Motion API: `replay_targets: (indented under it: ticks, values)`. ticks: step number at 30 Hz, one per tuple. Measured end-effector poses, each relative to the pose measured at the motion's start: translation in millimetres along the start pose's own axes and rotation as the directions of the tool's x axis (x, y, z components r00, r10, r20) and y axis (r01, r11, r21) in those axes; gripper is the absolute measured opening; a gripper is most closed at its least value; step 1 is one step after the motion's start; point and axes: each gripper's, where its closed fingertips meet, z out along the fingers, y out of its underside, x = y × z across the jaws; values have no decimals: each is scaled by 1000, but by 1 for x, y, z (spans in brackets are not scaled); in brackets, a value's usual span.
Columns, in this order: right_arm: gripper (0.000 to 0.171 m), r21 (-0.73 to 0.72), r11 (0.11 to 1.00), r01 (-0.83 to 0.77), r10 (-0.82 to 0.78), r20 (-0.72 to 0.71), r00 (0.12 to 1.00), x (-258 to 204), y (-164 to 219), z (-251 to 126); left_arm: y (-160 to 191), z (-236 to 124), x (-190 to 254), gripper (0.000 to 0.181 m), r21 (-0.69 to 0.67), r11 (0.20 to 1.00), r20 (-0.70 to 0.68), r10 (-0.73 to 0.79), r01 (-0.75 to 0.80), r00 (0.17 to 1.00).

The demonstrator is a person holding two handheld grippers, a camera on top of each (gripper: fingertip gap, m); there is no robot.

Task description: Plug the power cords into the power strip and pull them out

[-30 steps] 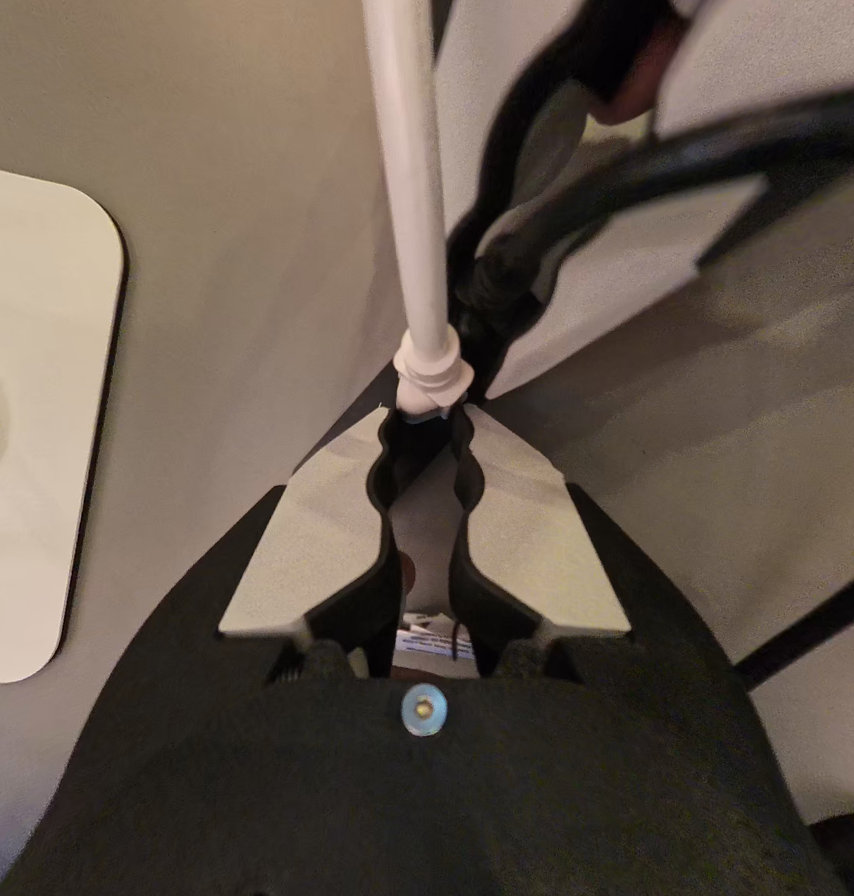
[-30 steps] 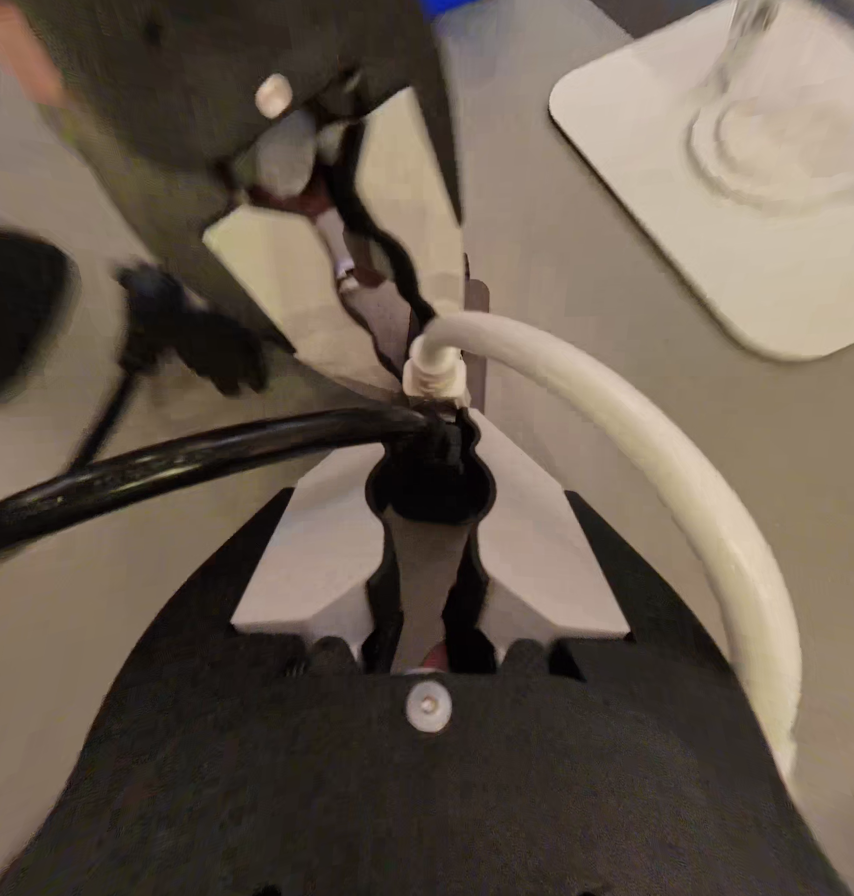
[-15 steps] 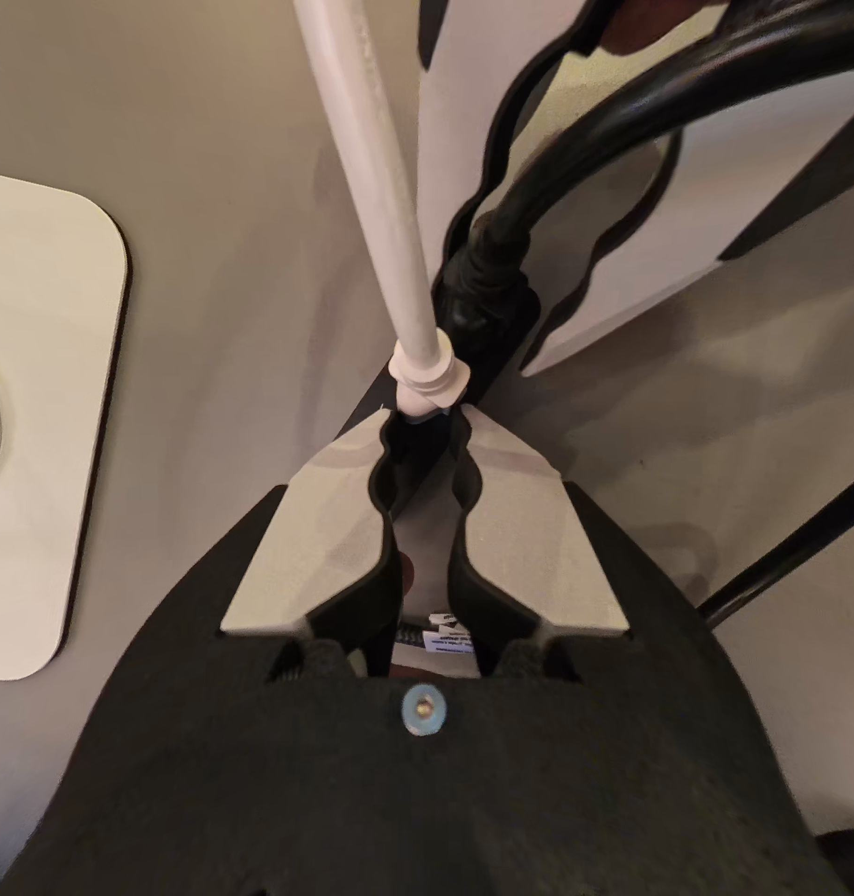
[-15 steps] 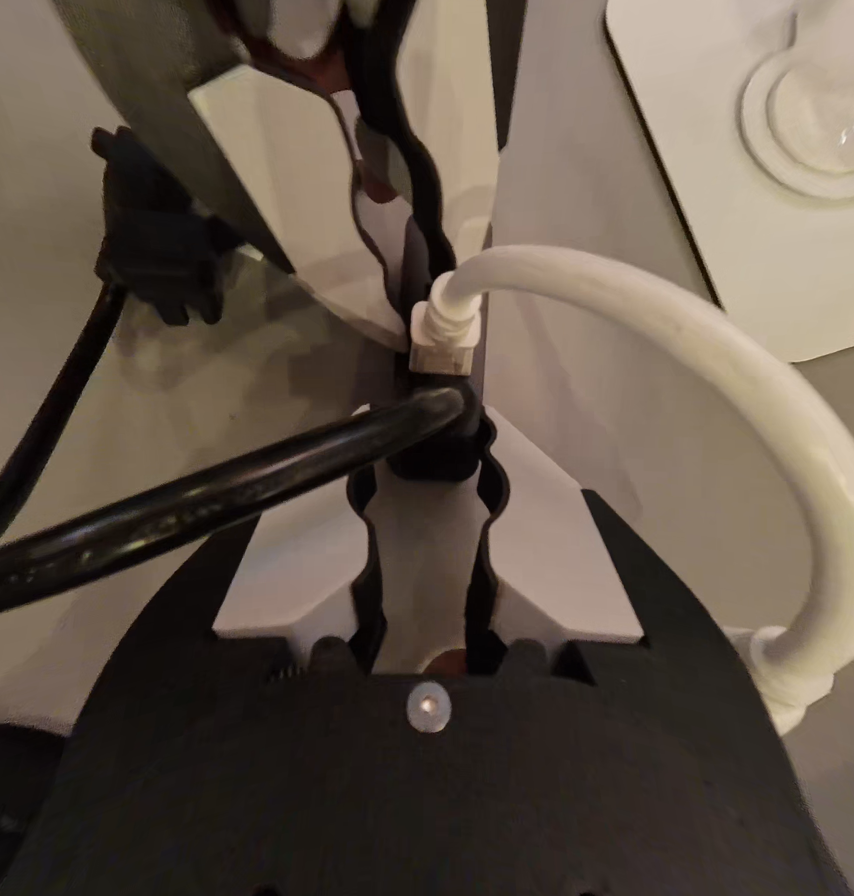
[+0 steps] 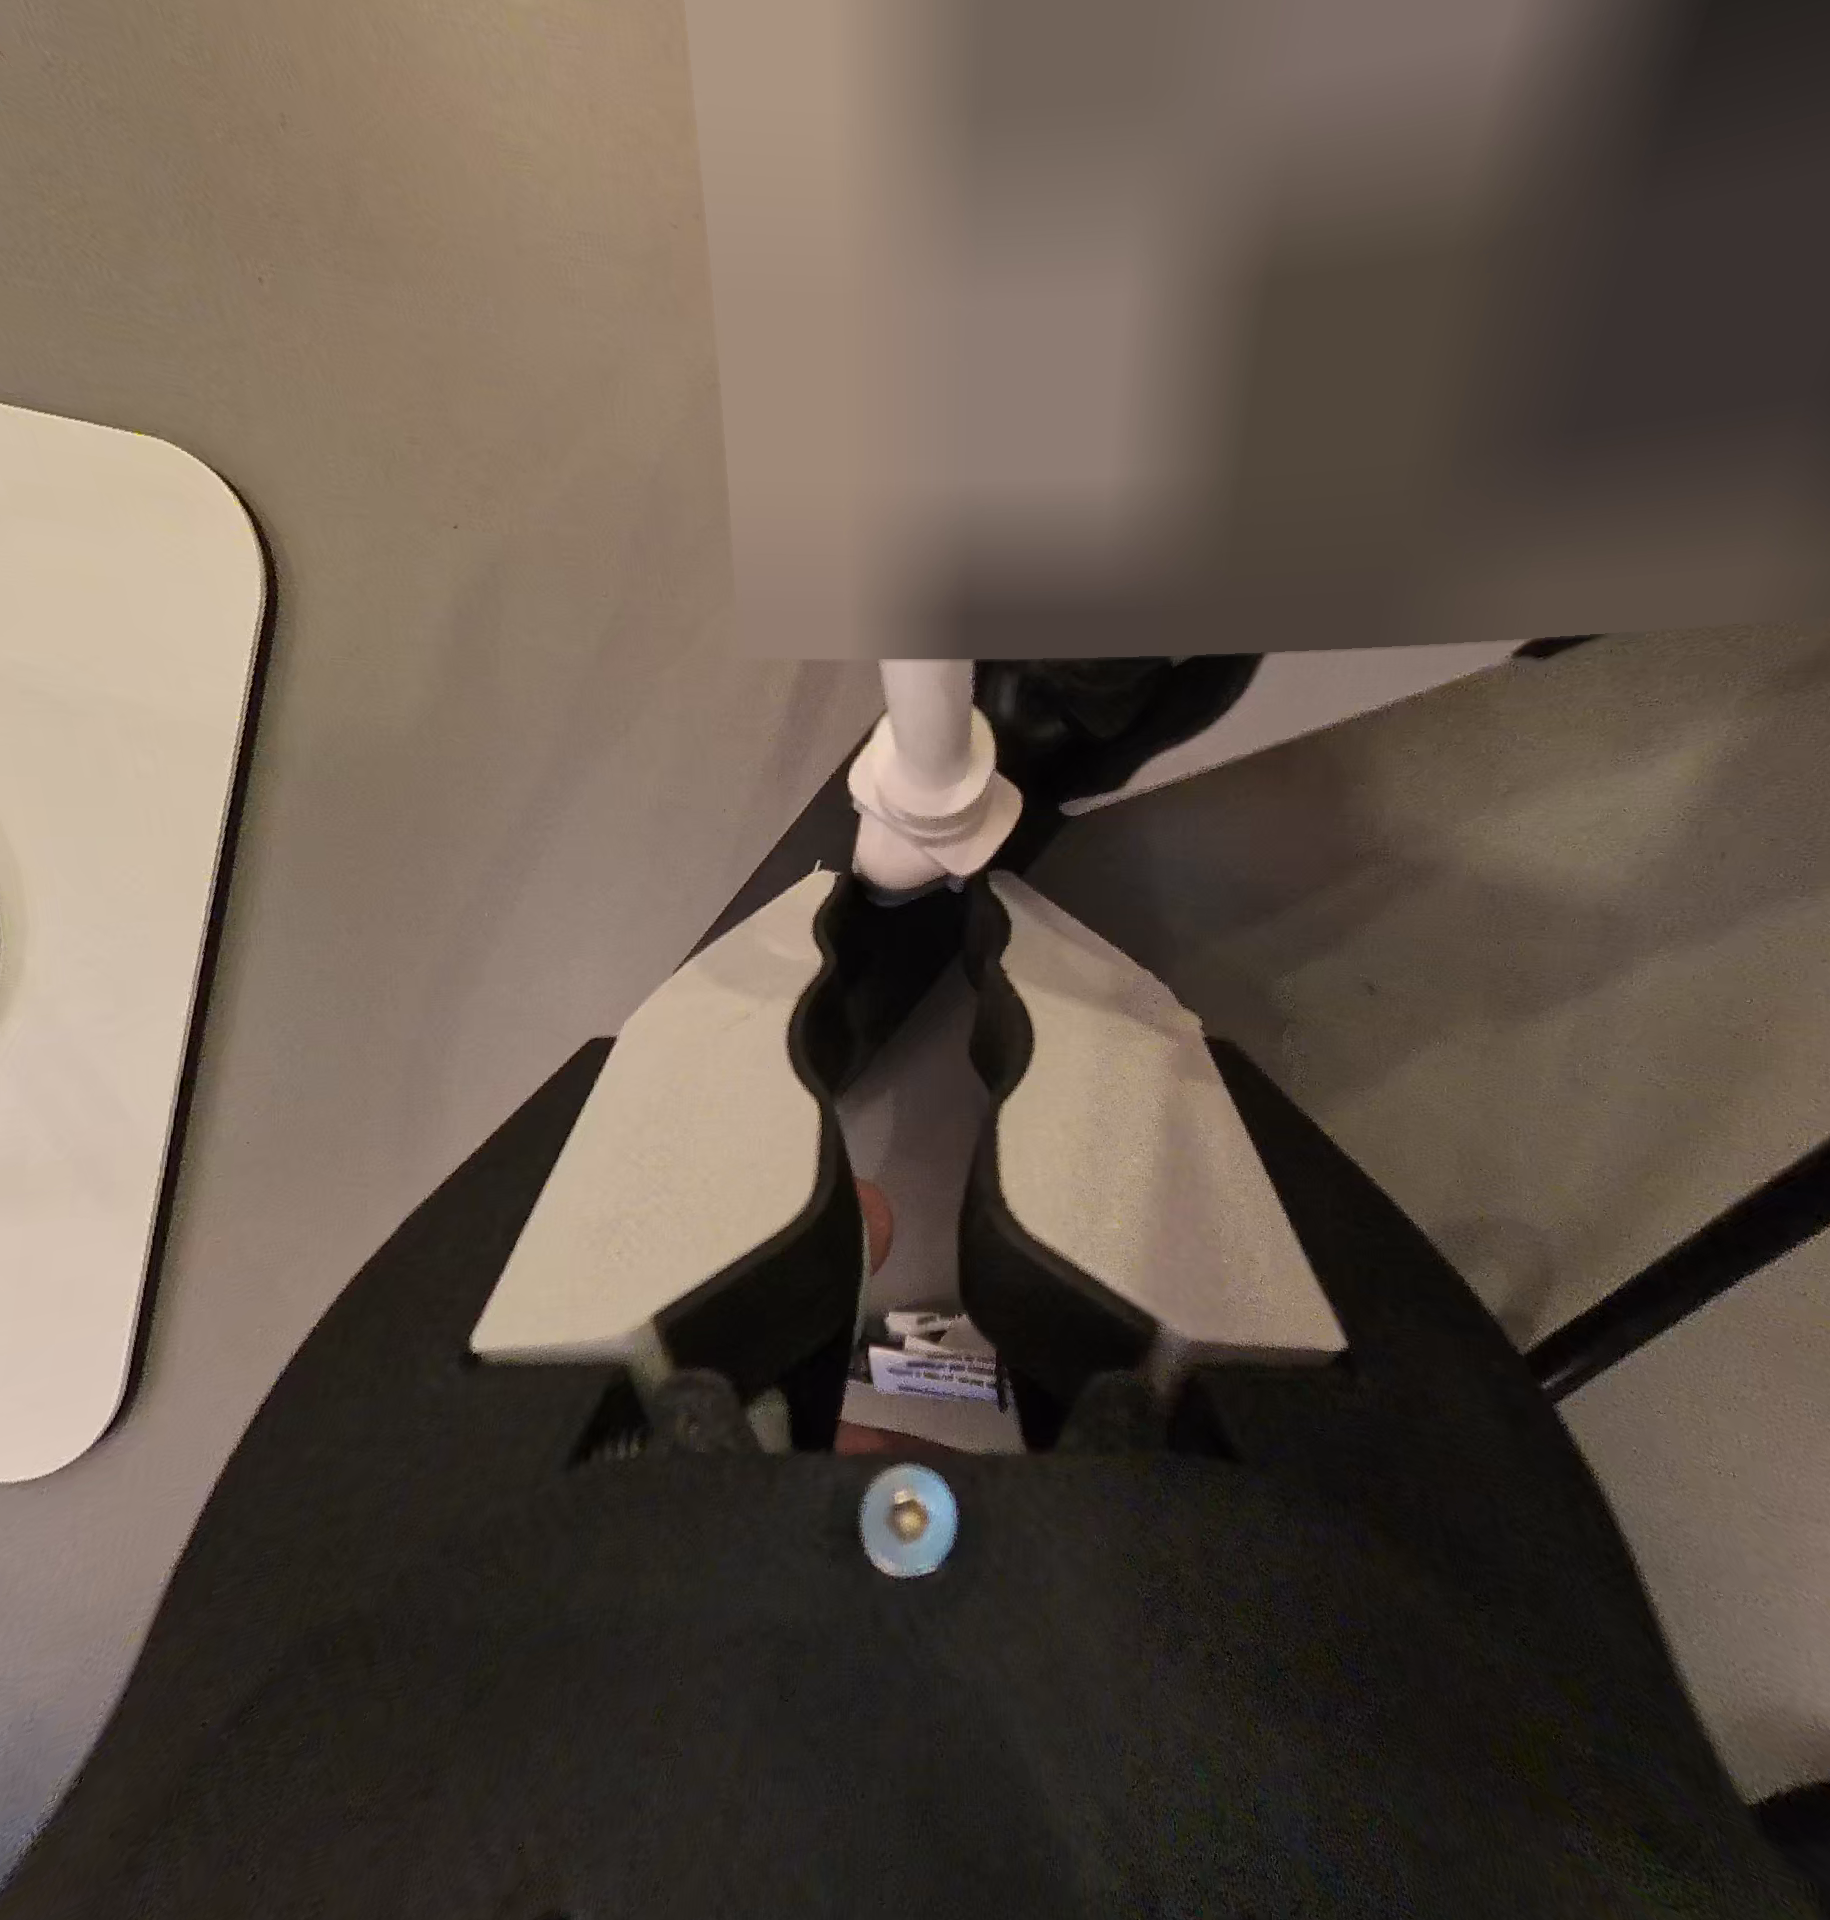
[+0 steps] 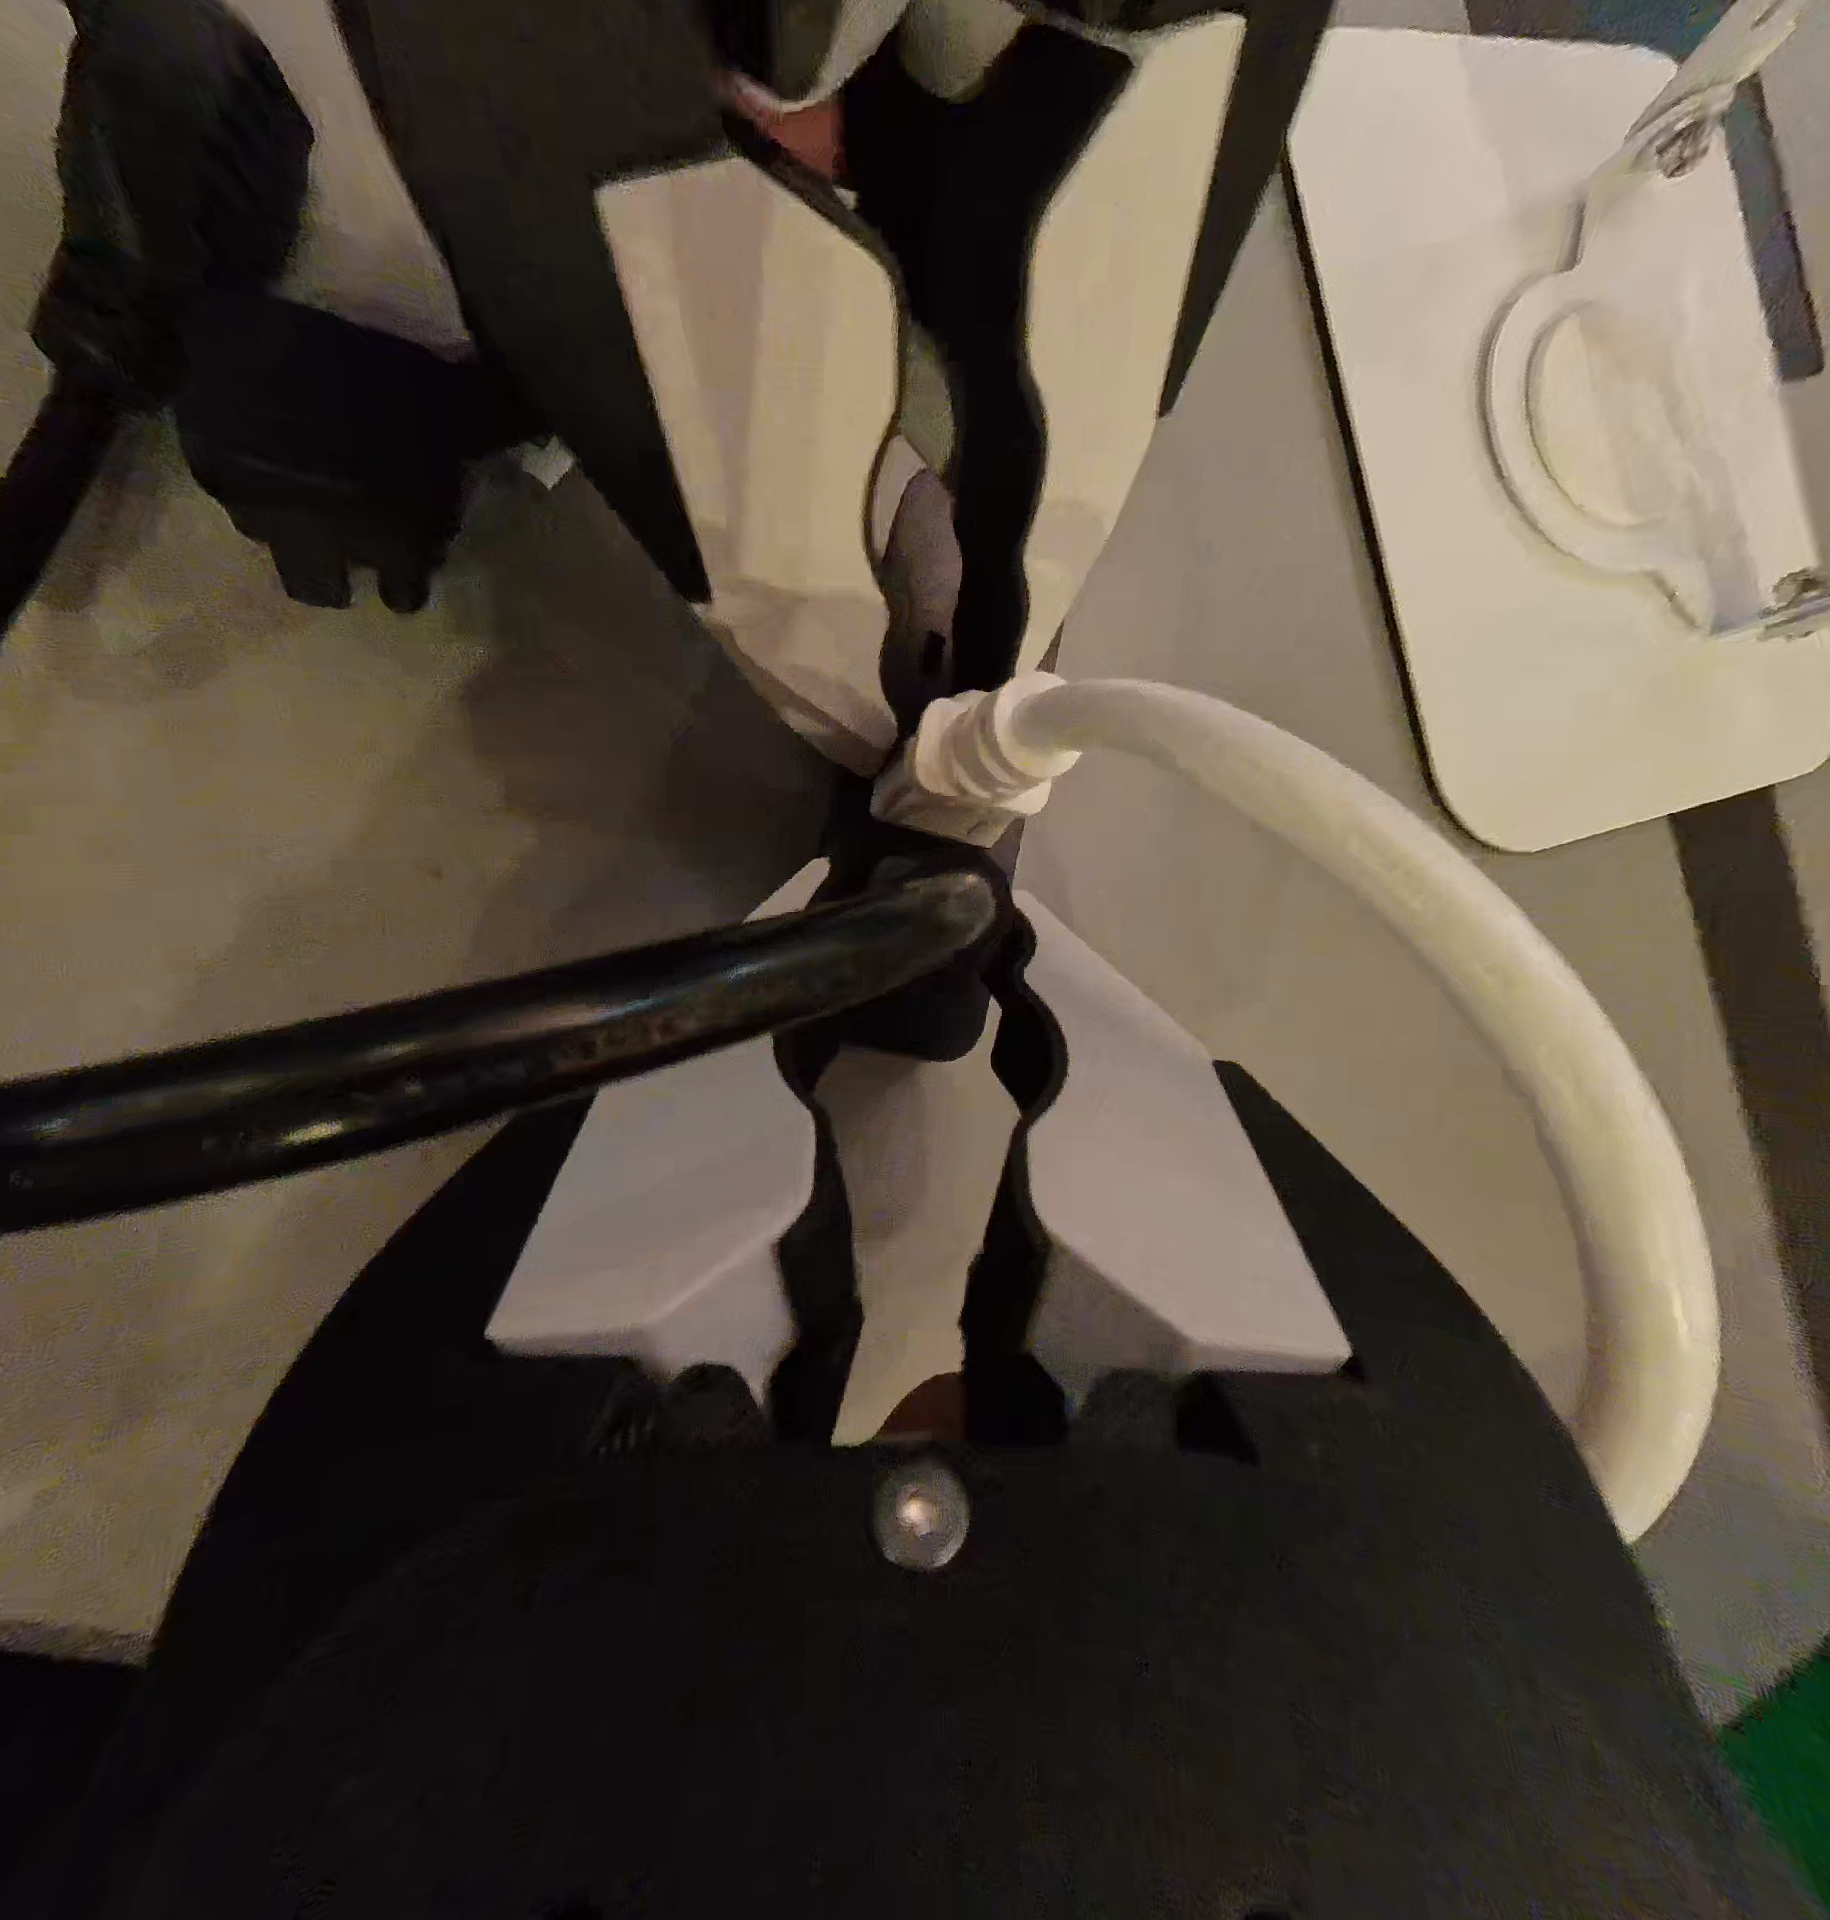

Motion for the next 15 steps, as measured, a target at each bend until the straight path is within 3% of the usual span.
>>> replay_targets:
  ticks: [1,3,4,7,9,11,13,15]
  values:
    - [20,15,994,-111,110,73,991,-1,0,0,0,0,0,19,9,1000,-9,-10,11,1000]
    - [23,40,921,-386,361,281,889,0,-3,-2,-1,1,0,19,14,1000,-18,-9,10,1000]
    - [23,43,906,-421,387,320,865,1,-3,-3,-2,1,1,19,15,1000,-14,-5,5,1000]
    - [21,34,947,-320,301,251,920,1,-2,-2,-2,2,1,19,13,1000,-12,-8,8,1000]
    - [20,1,994,-112,111,85,990,0,-1,-2,-2,2,1,19,14,1000,-13,-1,1,1000]
    - [20,-39,999,36,-37,-33,999,-1,-1,-4,-1,1,2,19,14,1000,-10,9,-9,1000]
    - [20,-60,995,81,-84,-55,995,-3,-1,-5,-2,1,3,19,18,1000,-4,16,-16,1000]
    - [20,-25,998,-54,54,35,998,-4,-2,-4,-2,1,3,19,18,1000,-8,7,-6,1000]
